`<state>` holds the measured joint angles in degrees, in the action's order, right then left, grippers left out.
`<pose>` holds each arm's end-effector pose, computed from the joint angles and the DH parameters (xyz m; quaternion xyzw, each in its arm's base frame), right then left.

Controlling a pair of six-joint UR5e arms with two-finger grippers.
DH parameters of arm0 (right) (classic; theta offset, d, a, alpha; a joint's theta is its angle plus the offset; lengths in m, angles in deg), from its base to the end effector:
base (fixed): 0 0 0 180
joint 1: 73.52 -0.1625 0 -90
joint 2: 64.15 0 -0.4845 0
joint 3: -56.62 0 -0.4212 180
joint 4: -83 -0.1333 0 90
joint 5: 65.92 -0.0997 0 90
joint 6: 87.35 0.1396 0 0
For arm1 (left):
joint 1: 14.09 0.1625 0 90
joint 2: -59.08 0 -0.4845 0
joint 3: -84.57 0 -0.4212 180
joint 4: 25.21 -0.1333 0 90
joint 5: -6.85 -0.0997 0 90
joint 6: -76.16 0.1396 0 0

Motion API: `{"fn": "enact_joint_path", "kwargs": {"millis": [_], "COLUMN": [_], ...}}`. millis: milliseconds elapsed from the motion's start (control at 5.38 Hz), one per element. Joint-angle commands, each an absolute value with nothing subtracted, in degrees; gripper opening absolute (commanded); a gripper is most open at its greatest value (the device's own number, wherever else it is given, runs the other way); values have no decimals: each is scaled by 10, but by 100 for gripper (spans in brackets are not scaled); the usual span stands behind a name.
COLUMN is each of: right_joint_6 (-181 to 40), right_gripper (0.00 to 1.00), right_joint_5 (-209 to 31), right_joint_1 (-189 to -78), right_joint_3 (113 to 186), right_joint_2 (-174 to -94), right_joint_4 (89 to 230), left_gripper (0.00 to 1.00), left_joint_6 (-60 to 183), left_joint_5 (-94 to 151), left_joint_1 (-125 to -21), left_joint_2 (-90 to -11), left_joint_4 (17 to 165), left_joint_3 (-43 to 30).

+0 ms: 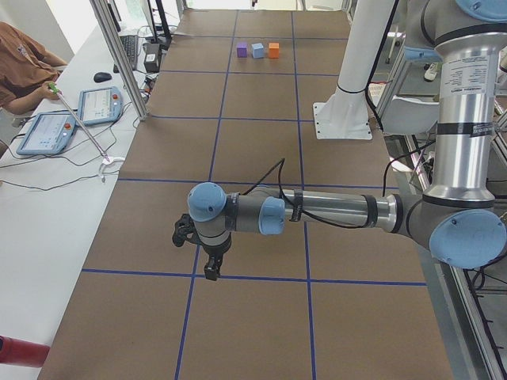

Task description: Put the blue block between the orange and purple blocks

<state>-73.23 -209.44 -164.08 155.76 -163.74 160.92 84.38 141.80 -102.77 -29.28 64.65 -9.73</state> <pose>0.0255 -0.4546 0.7047 0.0370 -0.4555 0.0682 0.8869 -0.0229 -0.5115 0.7216 0.0433 0.3803 0.0852 0.9199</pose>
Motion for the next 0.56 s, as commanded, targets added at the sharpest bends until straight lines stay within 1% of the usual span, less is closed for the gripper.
{"fn": "enact_joint_path", "kwargs": {"millis": [0,186,372], "right_joint_6": [-733,-734,-755], "right_gripper": [100,100,100], "right_joint_5": [-2035,-2015,-2014], "right_joint_1": [-1620,-1606,-1604], "right_joint_3": [1575,1585,1620], "right_joint_2": [-1639,-1641,-1638], "right_joint_4": [1613,1640,1718], "left_gripper": [100,100,100], "left_joint_6": [843,842,842], "left_joint_5": [1418,1418,1418], "left_joint_1": [-1028,-1028,-1028], "left_joint_2": [-292,-292,-293], "left_joint_4": [645,646,646], "left_joint_3": [-98,-98,-99]}}
